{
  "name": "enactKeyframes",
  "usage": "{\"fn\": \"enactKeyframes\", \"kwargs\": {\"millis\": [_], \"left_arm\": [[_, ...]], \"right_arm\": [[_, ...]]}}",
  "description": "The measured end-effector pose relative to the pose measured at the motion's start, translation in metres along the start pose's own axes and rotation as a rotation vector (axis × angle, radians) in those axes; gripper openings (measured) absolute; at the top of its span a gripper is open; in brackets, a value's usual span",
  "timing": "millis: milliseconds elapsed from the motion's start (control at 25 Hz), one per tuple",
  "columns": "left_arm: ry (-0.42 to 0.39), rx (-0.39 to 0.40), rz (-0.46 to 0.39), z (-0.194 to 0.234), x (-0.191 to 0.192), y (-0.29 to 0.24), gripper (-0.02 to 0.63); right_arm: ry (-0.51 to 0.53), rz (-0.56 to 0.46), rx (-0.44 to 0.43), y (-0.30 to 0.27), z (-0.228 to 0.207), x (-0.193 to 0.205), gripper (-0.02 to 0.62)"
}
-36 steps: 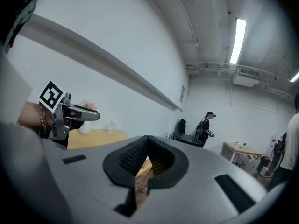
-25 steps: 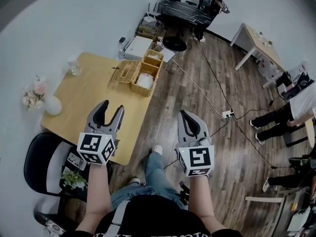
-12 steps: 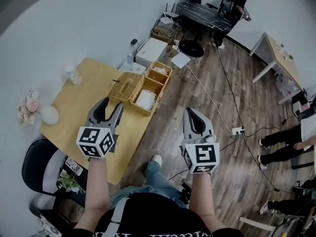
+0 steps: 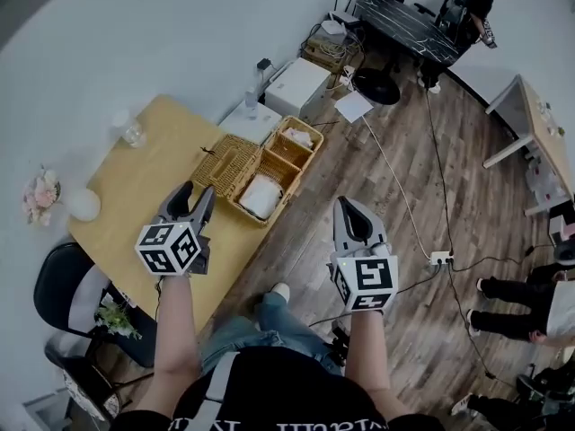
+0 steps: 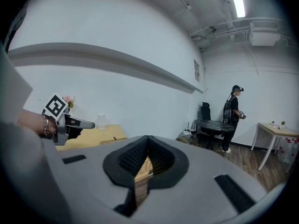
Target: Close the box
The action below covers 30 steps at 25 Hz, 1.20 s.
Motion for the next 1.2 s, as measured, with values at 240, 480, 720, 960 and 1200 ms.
{"fn": "enactKeyframes", "kwargs": {"millis": [240,480,720,960,1200], "left_arm": [[0.024,-0.049,0.069,0.025,0.015,-0.028,0.230],[0.093,-0.058,0.158,0.062,0.032,-0.052,0.230],[0.163,-0.019,0.253,0.092,0.053,-0.071,0.230],[0.357,0.045,0.298,0.117,0.073,-0.085,0.230],[0.585,0.124,0.281,0.132,0.087,-0.100,0.230]], "right_arm": [[-0.044,0.058,-0.062,-0.036,-0.011,0.020,0.012],[-0.012,0.118,-0.097,-0.061,0.004,0.028,0.012],[-0.005,0.173,-0.100,-0.082,0.024,0.035,0.012],[-0.015,0.213,-0.079,-0.092,0.042,0.042,0.012],[-0.023,0.265,-0.051,-0.089,0.051,0.057,0.012]]}}
Point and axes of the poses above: the fingertips, and each gripper's own axes: y backward along the fingers, z to its left, x out of its underside, the point moved 5 cm from there along y, backward along the fingers, and after that the axes turned 4 degrees about z, right-handed, at the moved point
